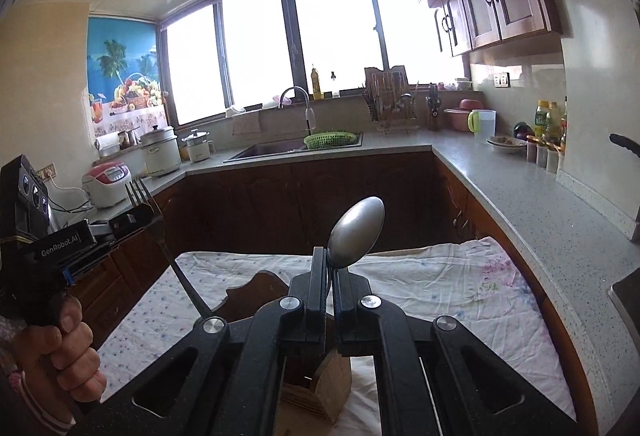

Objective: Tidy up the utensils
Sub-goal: 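Lift the fork with the left tool into the wooden holder while the right tool drops the spoon in, then move both open tools back over the remaining chopsticks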

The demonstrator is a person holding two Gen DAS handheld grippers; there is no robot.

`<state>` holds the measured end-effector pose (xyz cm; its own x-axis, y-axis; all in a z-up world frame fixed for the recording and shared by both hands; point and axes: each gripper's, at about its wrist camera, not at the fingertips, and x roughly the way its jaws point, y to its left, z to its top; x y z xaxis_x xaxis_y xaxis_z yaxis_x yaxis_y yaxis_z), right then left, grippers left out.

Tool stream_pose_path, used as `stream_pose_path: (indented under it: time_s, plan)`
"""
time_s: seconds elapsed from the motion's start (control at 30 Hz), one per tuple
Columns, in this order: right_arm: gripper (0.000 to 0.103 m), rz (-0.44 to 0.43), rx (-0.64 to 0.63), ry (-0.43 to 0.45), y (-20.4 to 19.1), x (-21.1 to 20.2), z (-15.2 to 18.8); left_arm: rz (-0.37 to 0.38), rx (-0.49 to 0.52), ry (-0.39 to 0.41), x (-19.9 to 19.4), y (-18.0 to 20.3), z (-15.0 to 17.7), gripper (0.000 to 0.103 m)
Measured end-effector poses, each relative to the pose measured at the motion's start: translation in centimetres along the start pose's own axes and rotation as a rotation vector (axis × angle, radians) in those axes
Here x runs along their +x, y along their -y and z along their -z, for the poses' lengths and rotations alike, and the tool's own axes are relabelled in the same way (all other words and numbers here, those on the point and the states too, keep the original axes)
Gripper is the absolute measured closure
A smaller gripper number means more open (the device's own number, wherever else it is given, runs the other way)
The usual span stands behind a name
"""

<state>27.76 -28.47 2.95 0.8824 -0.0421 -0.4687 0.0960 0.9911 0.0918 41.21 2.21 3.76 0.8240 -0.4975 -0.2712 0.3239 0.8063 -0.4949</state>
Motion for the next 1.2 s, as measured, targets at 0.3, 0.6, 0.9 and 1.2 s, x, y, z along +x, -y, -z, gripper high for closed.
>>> stream_pose_path:
  time_s: [0.3,0.6,0.9,1.2]
  plan:
    - [0.1,0.011,-0.018,-0.104,0.2,3.7,3.7,-0.029,0.014,-0.112,6.4,-2.0,4.1,0.101]
    - [0.1,-0.014,0.012,-0.146,0.6,5.0,4.3,-0.042,0.034,-0.141,7.6,-1.8,3.6,0.1]
    - [0.095,-0.026,0.06,-0.142,1.4,4.4,3.9,-0.031,0.012,-0.129,4.3,-1.8,3.0,0.061]
    - [0.024,-0.039,0.174,-0.055,3.1,-0.5,4.3,-0.093,-0.042,-0.093,-2.4,-2.5,4.3,0.014]
